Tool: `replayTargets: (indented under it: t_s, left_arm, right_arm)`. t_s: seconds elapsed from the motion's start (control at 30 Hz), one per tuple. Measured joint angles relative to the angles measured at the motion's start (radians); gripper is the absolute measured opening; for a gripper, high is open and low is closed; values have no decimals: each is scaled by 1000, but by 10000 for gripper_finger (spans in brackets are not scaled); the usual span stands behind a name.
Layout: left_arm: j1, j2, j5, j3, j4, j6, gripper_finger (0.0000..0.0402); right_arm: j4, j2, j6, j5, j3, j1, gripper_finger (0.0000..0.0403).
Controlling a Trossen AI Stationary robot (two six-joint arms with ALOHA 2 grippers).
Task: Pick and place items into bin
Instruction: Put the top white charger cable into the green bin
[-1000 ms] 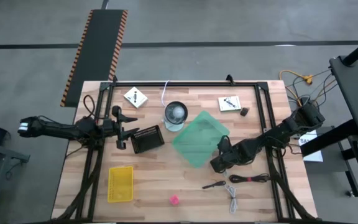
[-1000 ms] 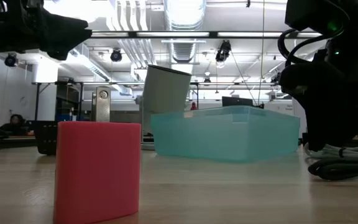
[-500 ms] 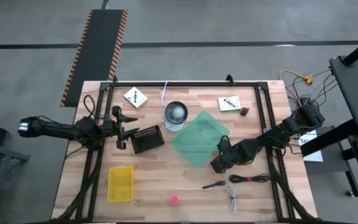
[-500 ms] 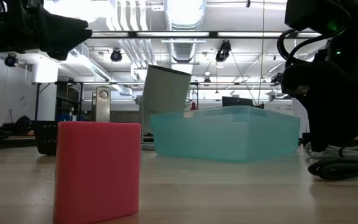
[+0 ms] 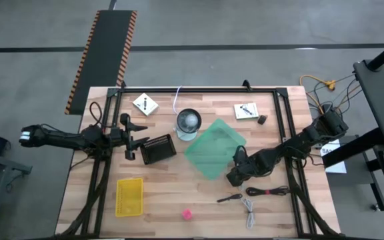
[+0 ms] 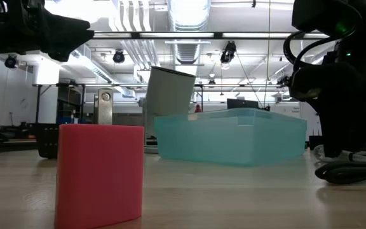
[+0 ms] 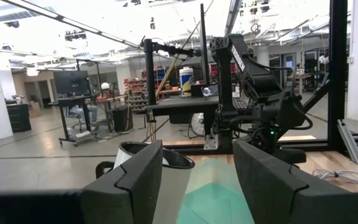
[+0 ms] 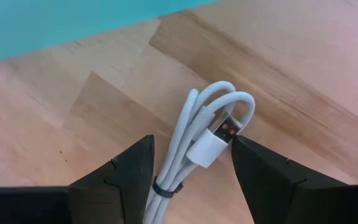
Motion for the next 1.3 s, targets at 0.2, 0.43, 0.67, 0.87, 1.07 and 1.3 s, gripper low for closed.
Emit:
replayTargets:
  t_s: [0.2,0.43,0.67,0.87,1.07,1.3]
  left_arm:
    - [0,0,0,0,0,0,183]
    - [0,0,0,0,1,0,183]
    - [0,2,0,0,-1,0,183]
    - [0,0,0,0,1,0,183]
    - [0,0,0,0,1,0,183]
    - [0,0,0,0,-1,0,183]
  right_arm:
    - [0,0,0,0,-1,0,150]
    - [0,0,-7,0,-1,0,85]
    - [1,0,-28,-11,-1,0,38]
    - [1,-1,-53,-12,0,0,29]
    - [2,-10,-86,-14,16,0,28]
    - [2,-11,-118,-23,39,0,26]
